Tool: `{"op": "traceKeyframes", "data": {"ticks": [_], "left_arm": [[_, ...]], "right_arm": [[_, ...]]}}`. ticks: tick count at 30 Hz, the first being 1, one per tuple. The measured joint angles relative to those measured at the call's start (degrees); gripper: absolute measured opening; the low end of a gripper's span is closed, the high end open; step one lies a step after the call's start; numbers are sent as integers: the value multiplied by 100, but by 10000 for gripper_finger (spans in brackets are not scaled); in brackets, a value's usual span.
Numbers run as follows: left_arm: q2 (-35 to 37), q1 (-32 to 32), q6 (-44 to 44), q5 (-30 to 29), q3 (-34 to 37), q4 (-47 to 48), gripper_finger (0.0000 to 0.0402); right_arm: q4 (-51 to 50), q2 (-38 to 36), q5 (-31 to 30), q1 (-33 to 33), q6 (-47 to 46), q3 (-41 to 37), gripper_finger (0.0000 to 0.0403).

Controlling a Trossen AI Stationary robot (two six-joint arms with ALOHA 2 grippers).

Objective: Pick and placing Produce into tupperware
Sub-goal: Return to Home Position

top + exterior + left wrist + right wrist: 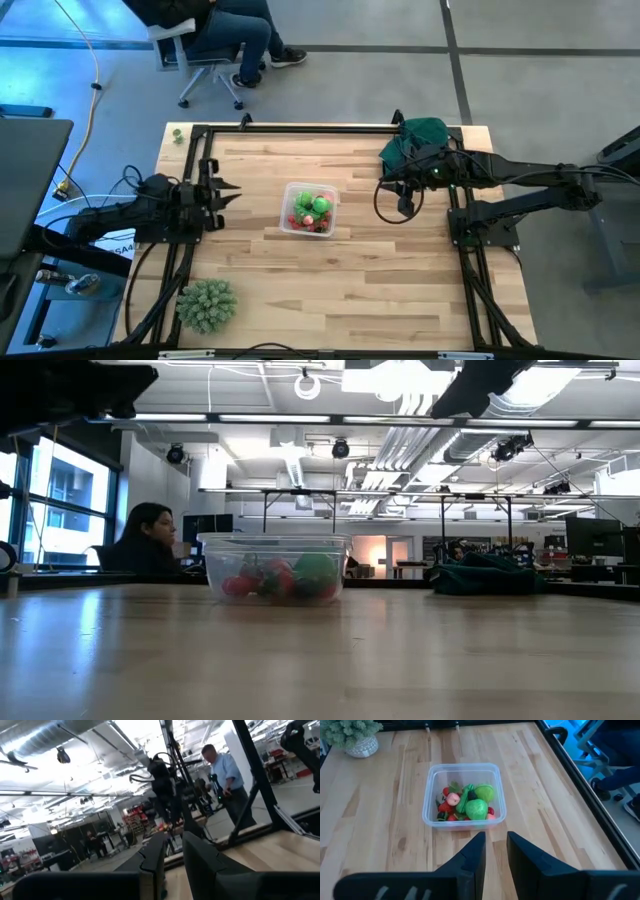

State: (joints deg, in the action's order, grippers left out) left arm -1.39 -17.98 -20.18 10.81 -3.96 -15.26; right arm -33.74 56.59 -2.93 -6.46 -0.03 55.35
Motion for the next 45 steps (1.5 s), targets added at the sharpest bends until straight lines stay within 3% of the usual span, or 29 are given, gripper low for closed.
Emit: {"op": "traceKeyframes", "data": {"ticks": [19,23,26,37,45], "left_arm": [[0,0,-50,-145,349,218,60],[0,0,-52,-145,349,218,60],[0,0,-52,-145,349,218,60],[0,-2,-55,-144,349,216,60],[0,0,-55,-142,347,216,60]], "right_arm": [[26,-1,25,0,-15,0,68],[174,1,42,4,-816,-1,68],[724,18,-38,4,-1350,-2,68],[3384,56,22,51,-1790,-2,68],[4012,-590,1353,40,-1451,233,68]]}}
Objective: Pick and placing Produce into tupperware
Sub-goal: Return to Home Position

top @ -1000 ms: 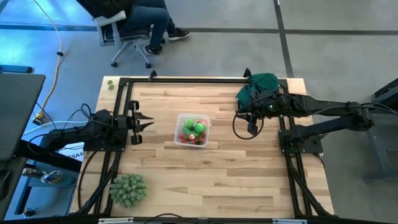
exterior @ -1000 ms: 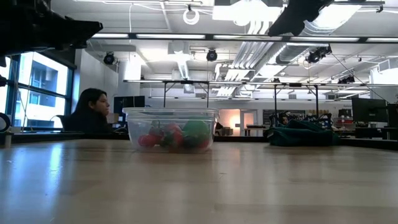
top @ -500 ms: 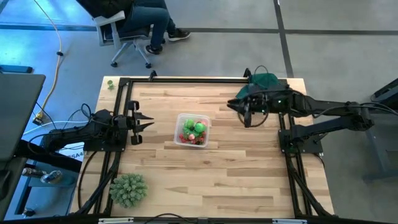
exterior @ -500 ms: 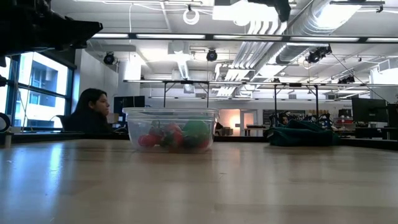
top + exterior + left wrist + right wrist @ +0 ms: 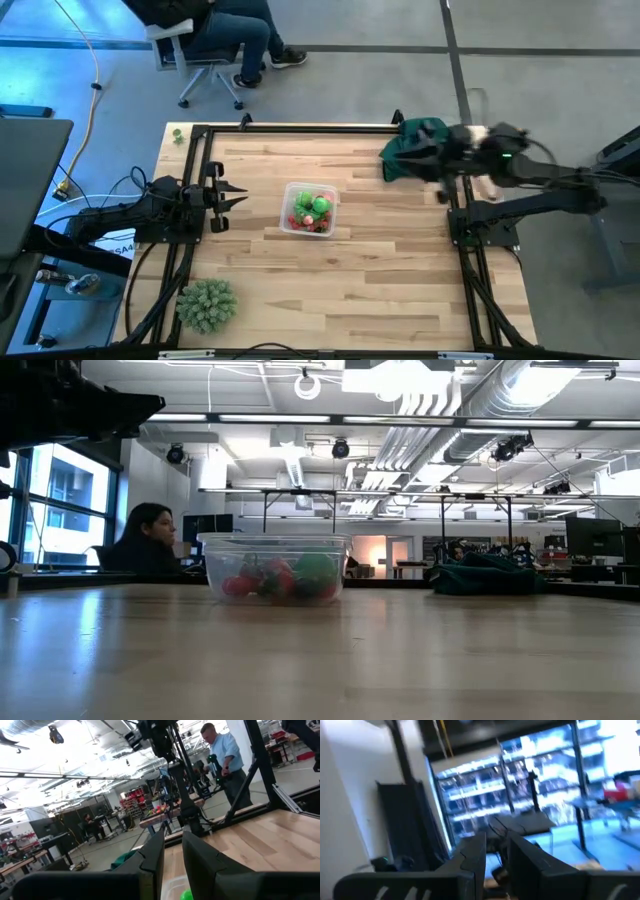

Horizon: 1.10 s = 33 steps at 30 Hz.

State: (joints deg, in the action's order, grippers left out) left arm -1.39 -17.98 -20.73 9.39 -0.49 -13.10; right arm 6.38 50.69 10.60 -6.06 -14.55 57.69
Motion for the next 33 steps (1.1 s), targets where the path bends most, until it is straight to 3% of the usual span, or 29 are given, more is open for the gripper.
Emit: {"op": "traceKeyframes", "data": {"ticks": [4,7,16,24,33], "left_arm": [[0,-1,0,-1,0,0,60],[0,0,0,0,0,0,60],[0,0,0,0,-2,0,60],[0,-1,0,0,-2,0,60],[0,0,0,0,-2,0,60]], "right_arm": [[-239,-844,6,225,352,-26,68],[-494,-1556,-384,475,685,-230,58],[-285,-2994,-1215,975,690,-1624,3],[62,-3605,-1469,1024,653,-2696,1],[1258,-3731,-1478,1024,557,-3878,0]]}}
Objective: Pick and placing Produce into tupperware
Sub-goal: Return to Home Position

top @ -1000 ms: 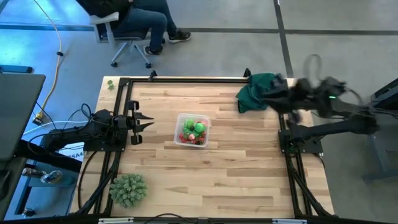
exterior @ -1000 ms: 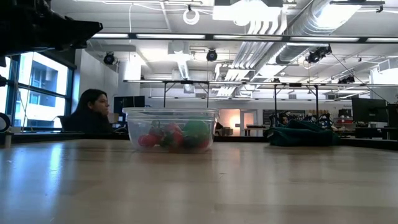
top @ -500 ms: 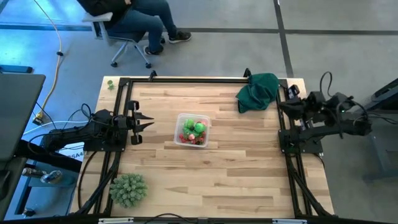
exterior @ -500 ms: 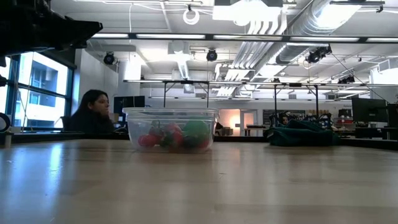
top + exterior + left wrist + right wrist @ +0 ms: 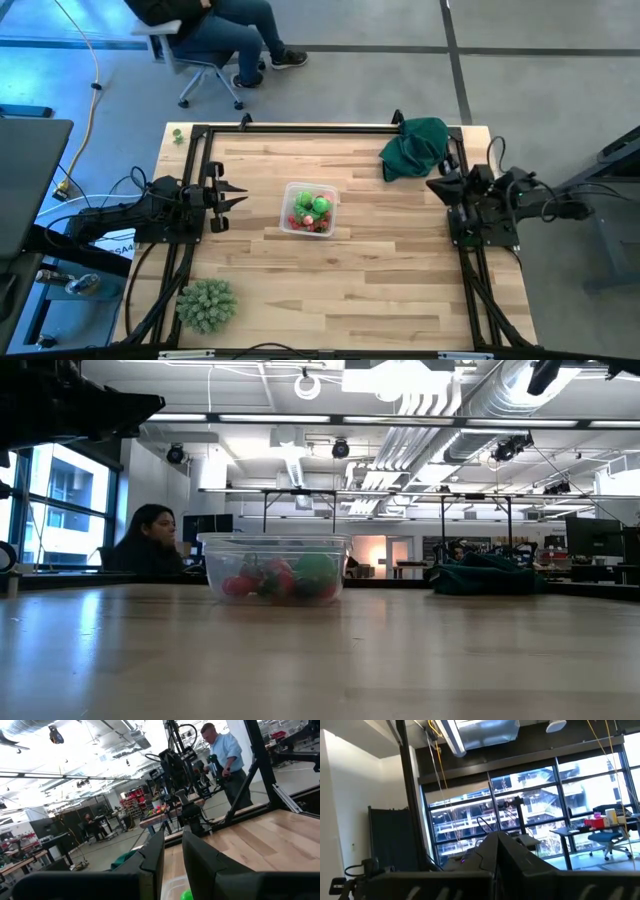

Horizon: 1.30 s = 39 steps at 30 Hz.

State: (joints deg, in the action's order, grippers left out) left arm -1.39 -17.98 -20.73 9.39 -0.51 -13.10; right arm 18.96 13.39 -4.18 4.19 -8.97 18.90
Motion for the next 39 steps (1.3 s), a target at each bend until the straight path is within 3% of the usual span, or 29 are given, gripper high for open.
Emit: {"op": "traceKeyframes", "data": {"ticks": [7,12,21,34,39], "left_arm": [[0,-2,0,0,0,0,60],[0,-2,0,0,0,0,60],[0,0,-1,0,0,0,60],[4,-2,0,2,-2,7,60],[4,-1,-1,2,-2,7,60]], "right_arm": [[713,-8,83,0,2,-687,0],[979,-413,283,0,266,-763,0],[296,-1313,421,0,365,-763,0],[-650,-1282,379,0,42,-766,0],[114,-1268,316,0,-2,-1380,0]]}}
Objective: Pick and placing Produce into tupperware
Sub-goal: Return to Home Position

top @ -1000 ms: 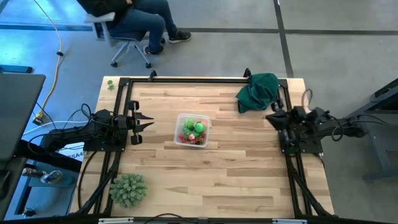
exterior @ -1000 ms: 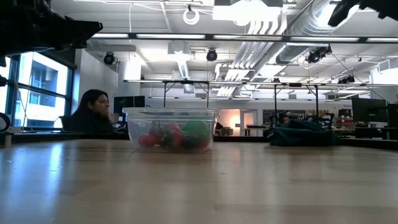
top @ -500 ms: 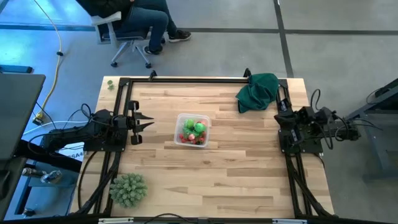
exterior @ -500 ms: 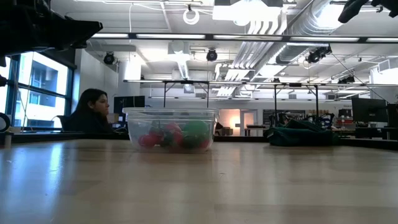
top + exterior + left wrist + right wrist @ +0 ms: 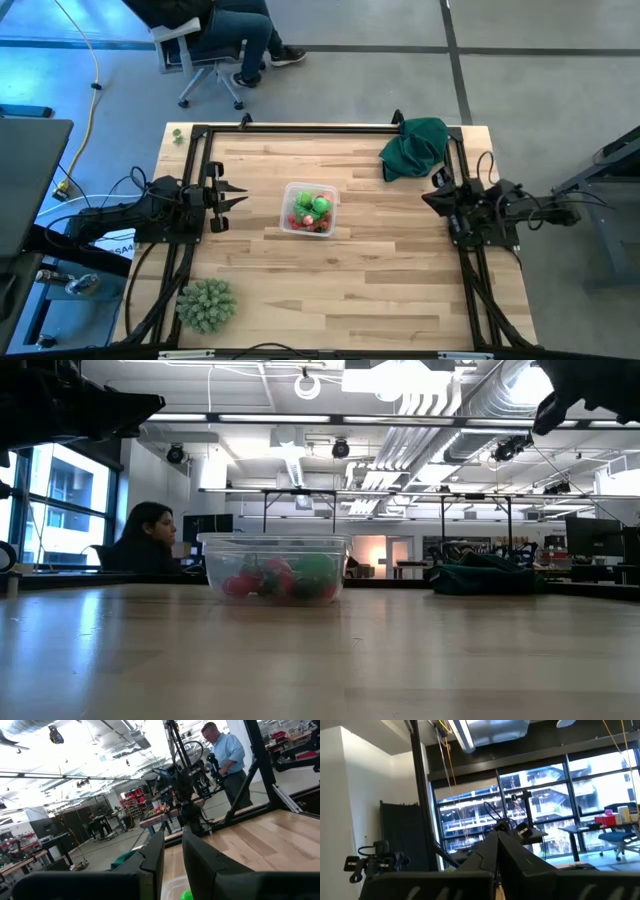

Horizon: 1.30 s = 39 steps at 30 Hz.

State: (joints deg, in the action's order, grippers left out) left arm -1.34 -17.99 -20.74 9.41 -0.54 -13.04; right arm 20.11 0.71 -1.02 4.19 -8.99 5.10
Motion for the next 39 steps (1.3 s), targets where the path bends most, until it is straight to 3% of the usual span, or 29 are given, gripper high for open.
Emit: {"op": "traceKeyframes", "data": {"ticks": [7,16,22,25,39], "left_arm": [[0,1,1,0,0,2,60],[0,1,-1,0,0,13,60],[0,1,1,0,0,11,60],[0,0,0,0,0,12,60],[0,1,0,0,0,17,60]], "right_arm": [[287,-2,22,-2,-170,-433,0],[-336,-7,50,0,130,-452,0],[-1585,-4,-709,-2,1282,-452,0],[-1774,53,-1036,-4,1402,-445,0],[-1780,79,-1062,-4,1397,-445,0]]}}
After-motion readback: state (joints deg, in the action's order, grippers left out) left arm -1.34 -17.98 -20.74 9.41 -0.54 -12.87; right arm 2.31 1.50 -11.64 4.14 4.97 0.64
